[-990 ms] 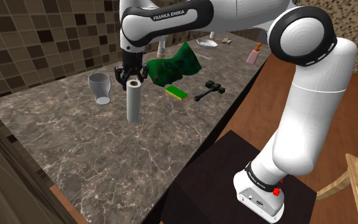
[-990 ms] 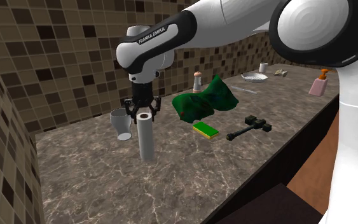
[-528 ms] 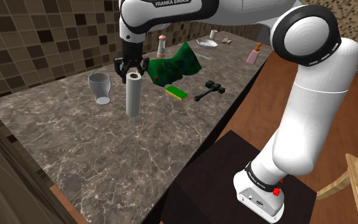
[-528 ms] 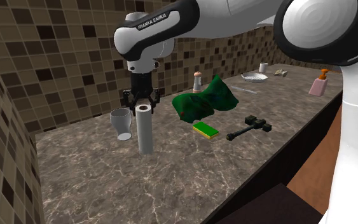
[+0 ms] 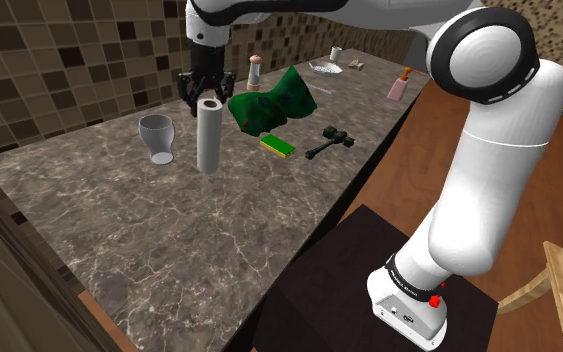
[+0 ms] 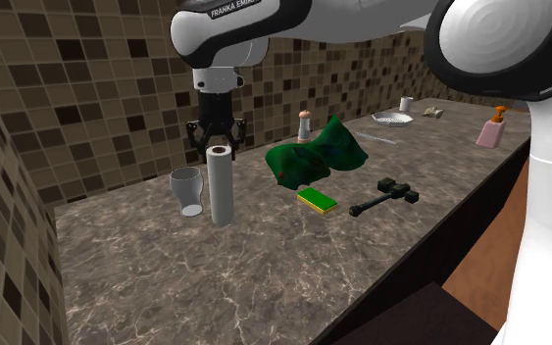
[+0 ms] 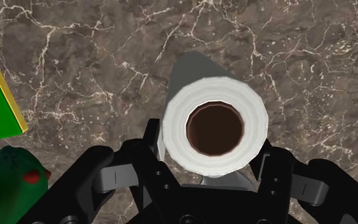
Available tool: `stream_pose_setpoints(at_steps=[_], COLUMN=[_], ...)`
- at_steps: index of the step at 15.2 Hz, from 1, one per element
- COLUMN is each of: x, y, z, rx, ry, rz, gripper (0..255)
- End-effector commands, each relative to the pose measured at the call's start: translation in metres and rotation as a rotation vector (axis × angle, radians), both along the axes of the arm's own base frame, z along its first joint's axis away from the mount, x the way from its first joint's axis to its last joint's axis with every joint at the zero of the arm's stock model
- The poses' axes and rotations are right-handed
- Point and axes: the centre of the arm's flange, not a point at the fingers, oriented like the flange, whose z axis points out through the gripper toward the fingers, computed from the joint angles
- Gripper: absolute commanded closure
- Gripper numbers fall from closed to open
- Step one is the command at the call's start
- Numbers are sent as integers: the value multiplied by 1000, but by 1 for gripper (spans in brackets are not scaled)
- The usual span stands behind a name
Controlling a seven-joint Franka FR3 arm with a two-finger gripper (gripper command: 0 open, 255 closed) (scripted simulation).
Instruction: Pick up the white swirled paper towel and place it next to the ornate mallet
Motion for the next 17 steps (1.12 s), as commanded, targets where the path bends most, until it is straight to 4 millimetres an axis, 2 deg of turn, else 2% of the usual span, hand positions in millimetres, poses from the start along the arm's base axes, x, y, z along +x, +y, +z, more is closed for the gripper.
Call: stream_pose_setpoints(at_steps=[1,5,17], x=[0,0,-40], y=[0,0,-154], z=[10,26,26], rx=[0,0,0], ry=[0,0,0], rz=[0,0,0], gripper=[255,255,255])
